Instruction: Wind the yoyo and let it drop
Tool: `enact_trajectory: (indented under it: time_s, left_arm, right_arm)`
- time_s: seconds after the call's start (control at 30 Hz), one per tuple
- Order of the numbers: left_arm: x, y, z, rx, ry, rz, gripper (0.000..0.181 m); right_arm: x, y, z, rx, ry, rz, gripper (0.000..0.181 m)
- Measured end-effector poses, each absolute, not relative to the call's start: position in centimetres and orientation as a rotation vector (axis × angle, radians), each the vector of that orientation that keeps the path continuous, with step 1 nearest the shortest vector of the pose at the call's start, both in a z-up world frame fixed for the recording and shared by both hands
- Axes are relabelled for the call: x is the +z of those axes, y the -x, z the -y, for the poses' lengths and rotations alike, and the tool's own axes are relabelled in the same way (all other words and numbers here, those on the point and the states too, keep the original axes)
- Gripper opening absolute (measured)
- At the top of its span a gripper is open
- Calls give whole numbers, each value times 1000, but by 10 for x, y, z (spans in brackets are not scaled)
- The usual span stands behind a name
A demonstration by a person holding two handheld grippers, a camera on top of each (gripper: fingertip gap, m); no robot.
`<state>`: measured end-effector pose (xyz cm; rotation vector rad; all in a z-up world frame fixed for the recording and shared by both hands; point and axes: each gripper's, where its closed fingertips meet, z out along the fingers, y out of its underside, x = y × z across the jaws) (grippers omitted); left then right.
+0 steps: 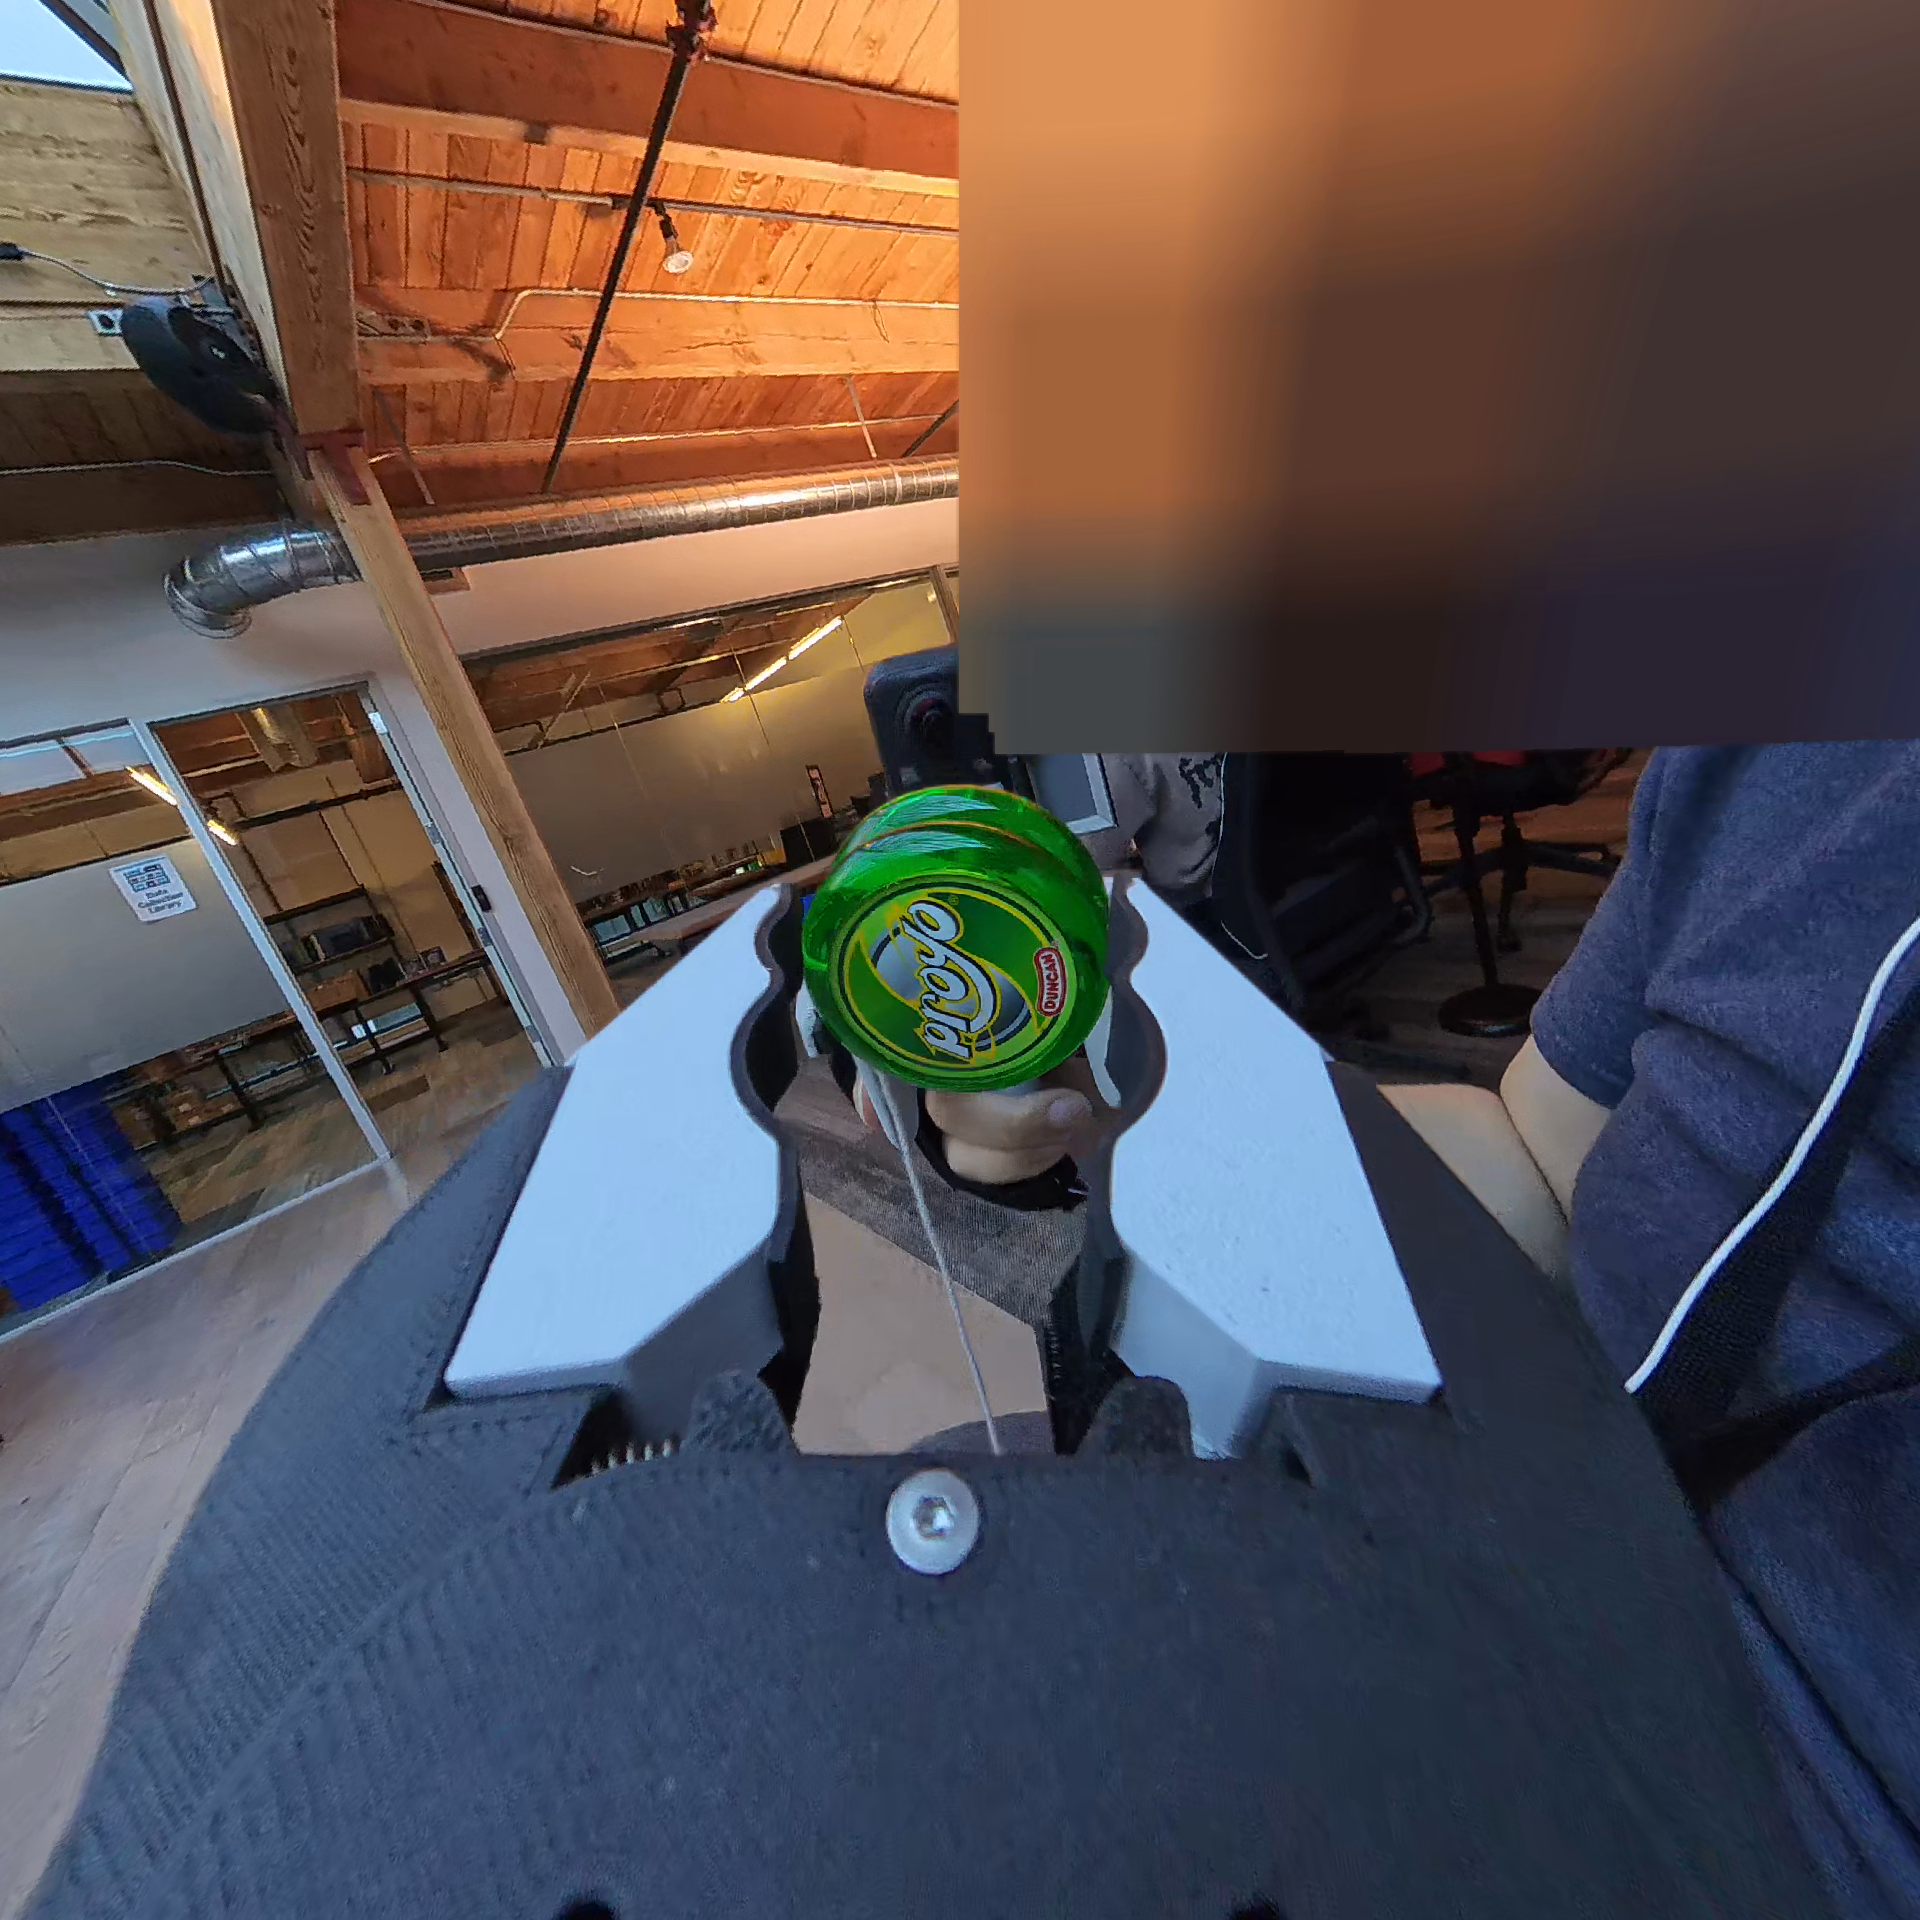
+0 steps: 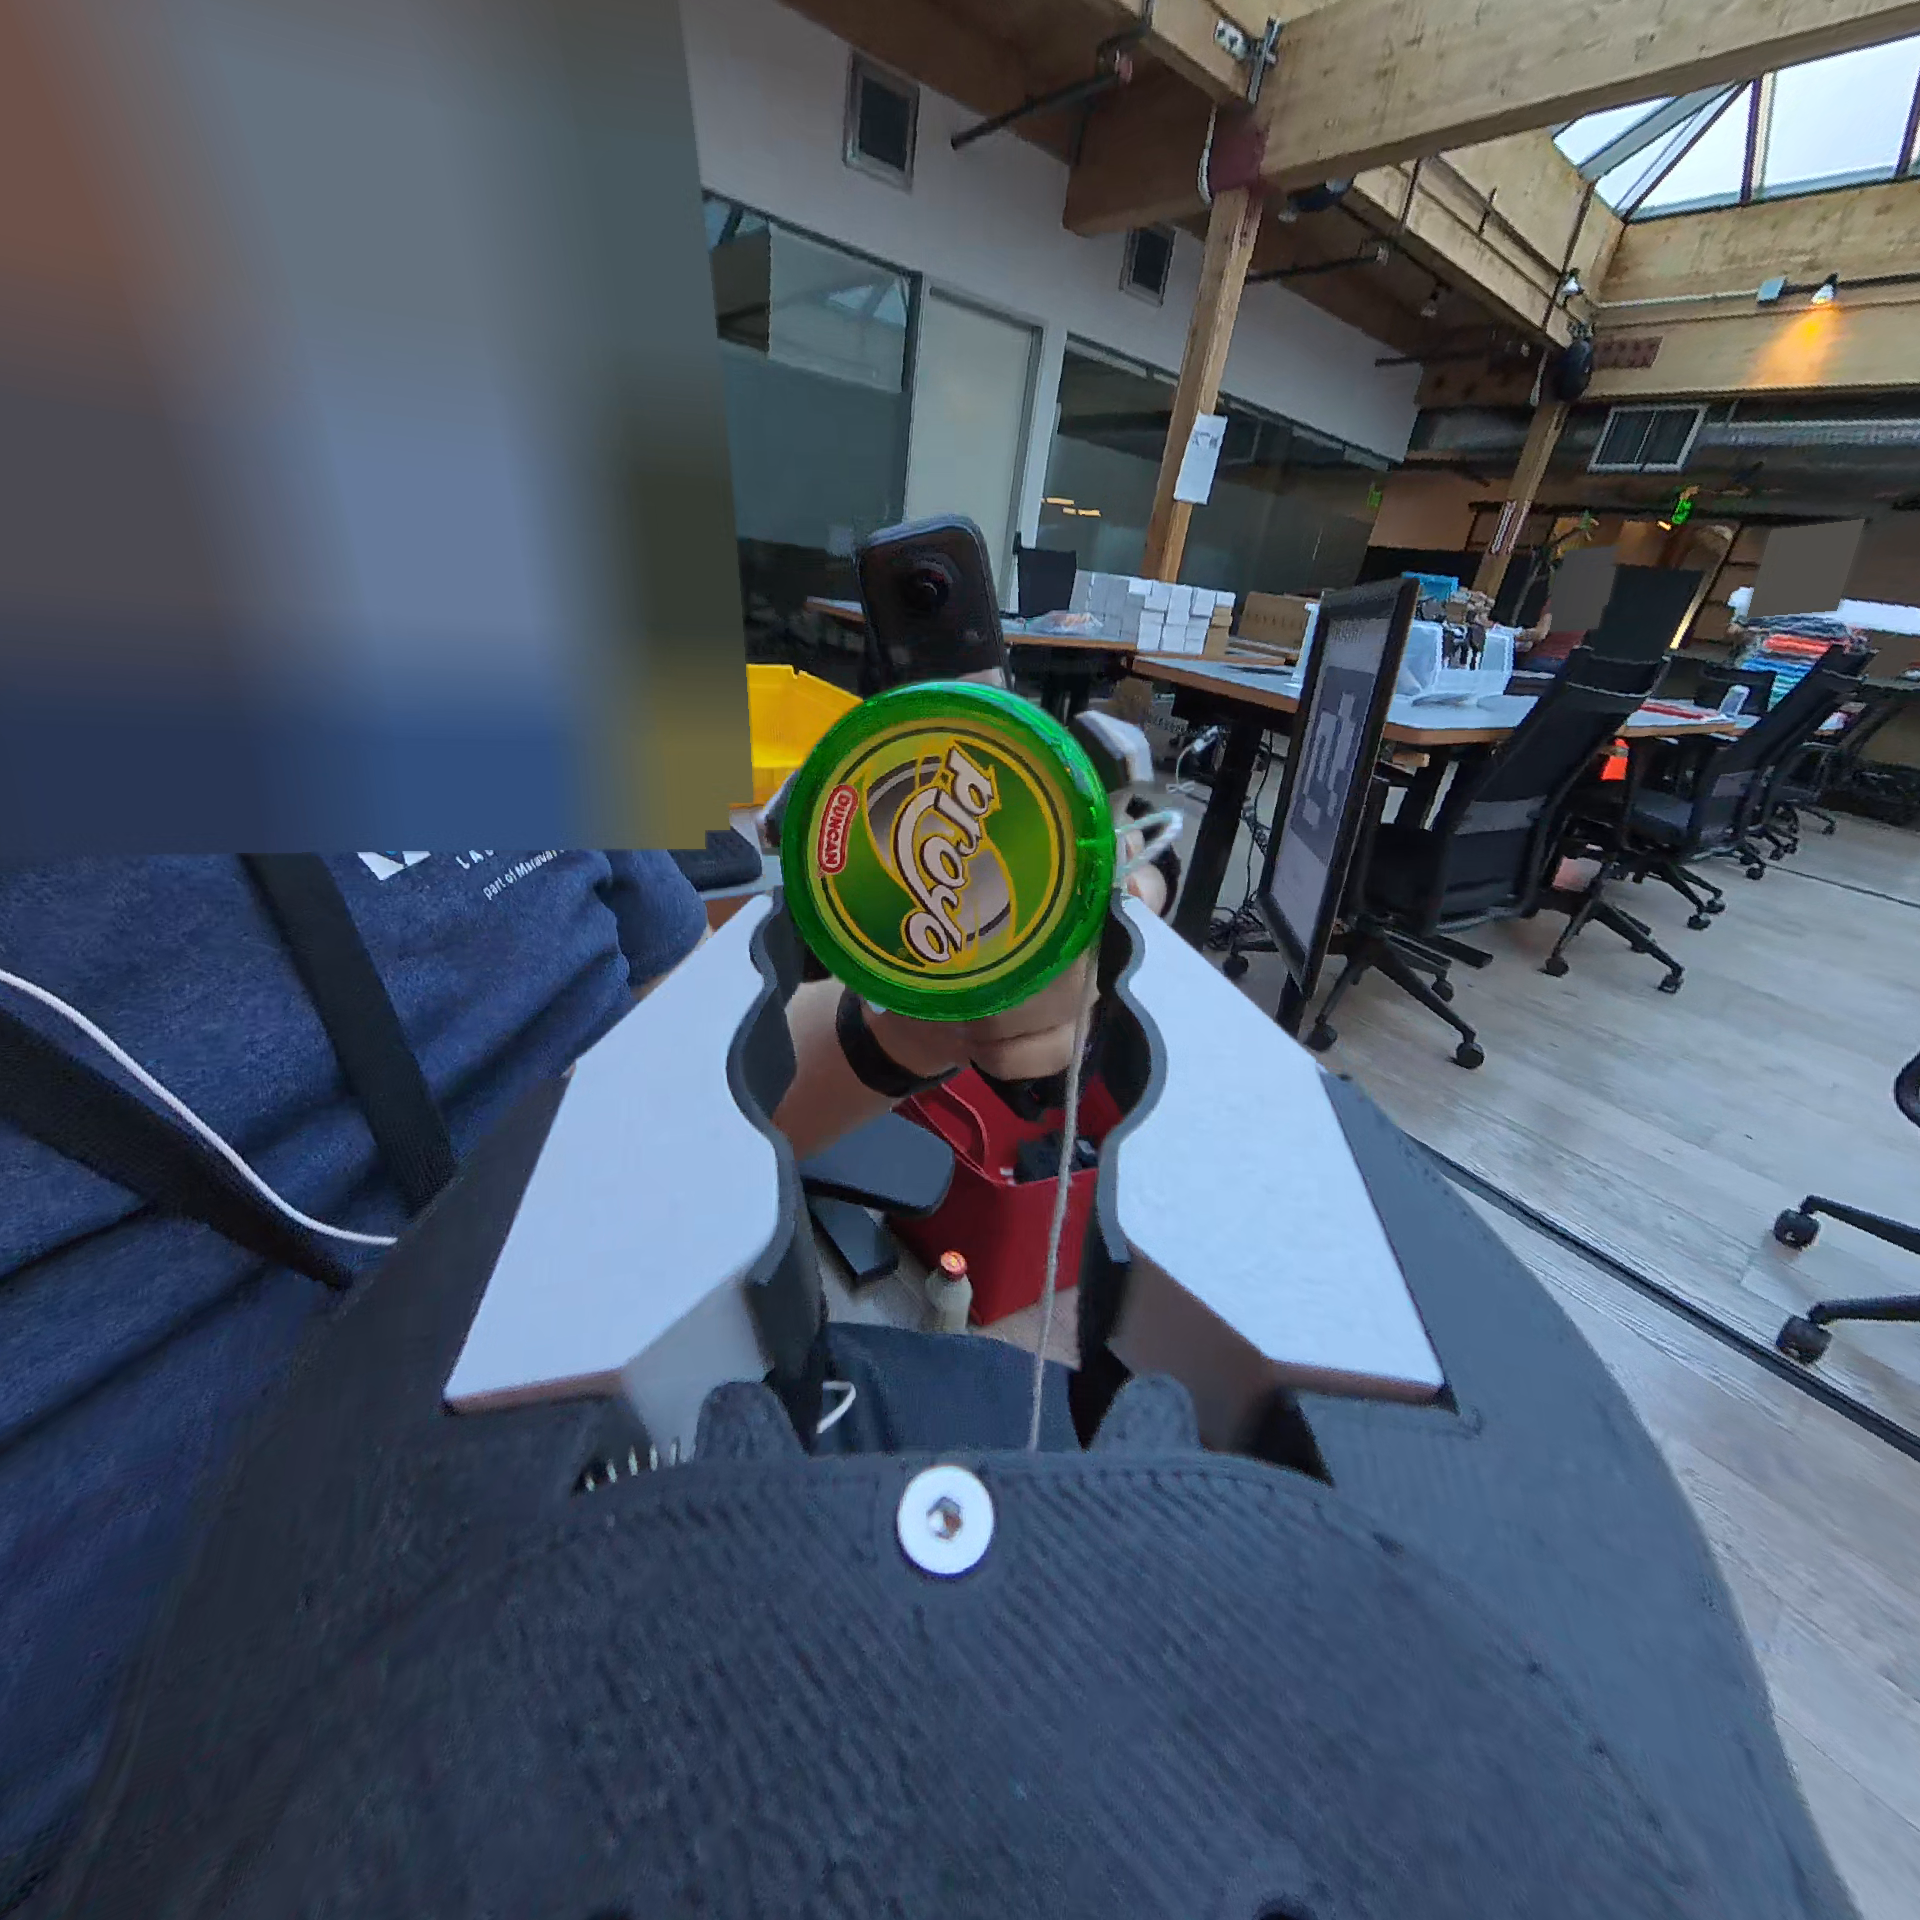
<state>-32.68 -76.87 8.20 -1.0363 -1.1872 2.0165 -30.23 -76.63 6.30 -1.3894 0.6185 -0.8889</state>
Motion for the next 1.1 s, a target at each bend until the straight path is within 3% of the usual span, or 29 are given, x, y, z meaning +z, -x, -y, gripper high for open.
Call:
enact_trajectory:
  time_s: [0.53, 1.1]
  left_arm:
    - [61, 338, 753, 1909, 1307, 1204, 62]
    - [68, 344, 765, 1830, 1093, 1195, 62]
  right_arm:
    - [51, 308, 748, -848, 1592, -515, 56]
    - [58, 315, 757, -785, 1415, -398, 58]
